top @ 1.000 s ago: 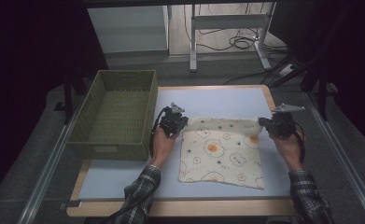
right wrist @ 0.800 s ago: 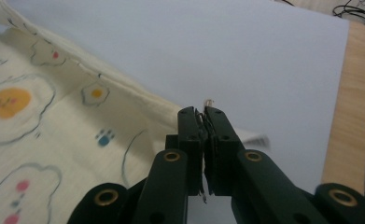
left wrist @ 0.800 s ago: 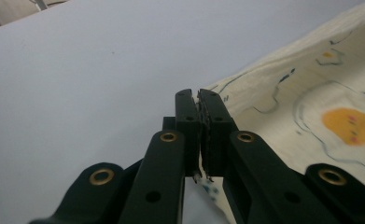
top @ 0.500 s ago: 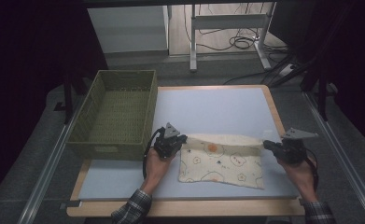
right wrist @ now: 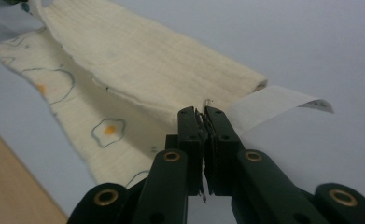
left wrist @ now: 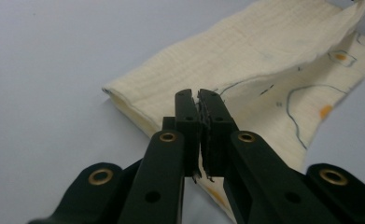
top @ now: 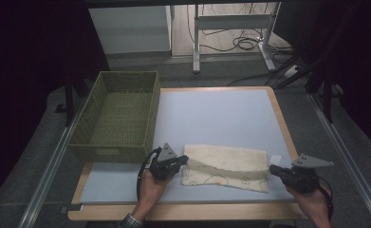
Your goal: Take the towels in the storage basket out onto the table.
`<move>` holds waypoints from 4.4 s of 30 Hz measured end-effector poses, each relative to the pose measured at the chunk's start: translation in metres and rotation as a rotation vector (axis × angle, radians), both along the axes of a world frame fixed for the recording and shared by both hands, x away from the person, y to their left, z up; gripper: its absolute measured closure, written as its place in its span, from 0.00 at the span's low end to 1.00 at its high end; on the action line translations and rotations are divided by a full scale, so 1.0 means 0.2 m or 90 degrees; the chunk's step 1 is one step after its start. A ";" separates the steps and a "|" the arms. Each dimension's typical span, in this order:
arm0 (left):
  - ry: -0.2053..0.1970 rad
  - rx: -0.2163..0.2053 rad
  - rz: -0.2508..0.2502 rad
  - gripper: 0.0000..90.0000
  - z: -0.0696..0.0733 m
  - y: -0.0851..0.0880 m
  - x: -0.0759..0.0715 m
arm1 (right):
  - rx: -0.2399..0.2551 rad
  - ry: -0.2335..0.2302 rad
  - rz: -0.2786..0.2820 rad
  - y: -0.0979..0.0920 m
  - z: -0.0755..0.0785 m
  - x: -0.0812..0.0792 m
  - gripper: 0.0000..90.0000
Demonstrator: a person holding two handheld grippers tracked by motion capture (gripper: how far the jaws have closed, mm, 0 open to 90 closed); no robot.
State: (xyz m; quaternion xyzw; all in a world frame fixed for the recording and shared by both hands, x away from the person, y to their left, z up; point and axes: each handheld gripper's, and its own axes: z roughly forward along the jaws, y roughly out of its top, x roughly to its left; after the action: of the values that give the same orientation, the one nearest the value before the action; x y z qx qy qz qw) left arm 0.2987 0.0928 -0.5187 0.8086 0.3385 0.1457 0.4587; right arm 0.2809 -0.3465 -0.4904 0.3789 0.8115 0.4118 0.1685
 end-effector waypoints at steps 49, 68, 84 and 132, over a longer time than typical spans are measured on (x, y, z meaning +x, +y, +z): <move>0.076 0.022 0.070 0.59 0.05 -0.02 0.22 | 0.004 0.028 -0.031 -0.02 0.02 0.19 0.75; 0.089 0.066 0.054 0.70 -0.11 -0.08 0.35 | -0.077 0.050 -0.019 0.10 -0.13 0.37 0.95; 0.087 0.031 0.047 0.94 -0.09 -0.03 0.25 | -0.087 0.032 -0.008 0.16 -0.08 0.70 0.97; 0.072 0.066 0.069 0.48 -0.13 -0.02 0.30 | 0.000 0.080 0.142 0.37 -0.03 0.22 0.72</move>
State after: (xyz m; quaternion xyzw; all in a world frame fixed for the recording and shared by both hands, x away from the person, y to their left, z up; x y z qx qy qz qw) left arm 0.3594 0.0890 -0.5452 0.8187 0.3993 0.1419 0.3875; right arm 0.3245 -0.2717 -0.4969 0.3115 0.8573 0.4037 0.0705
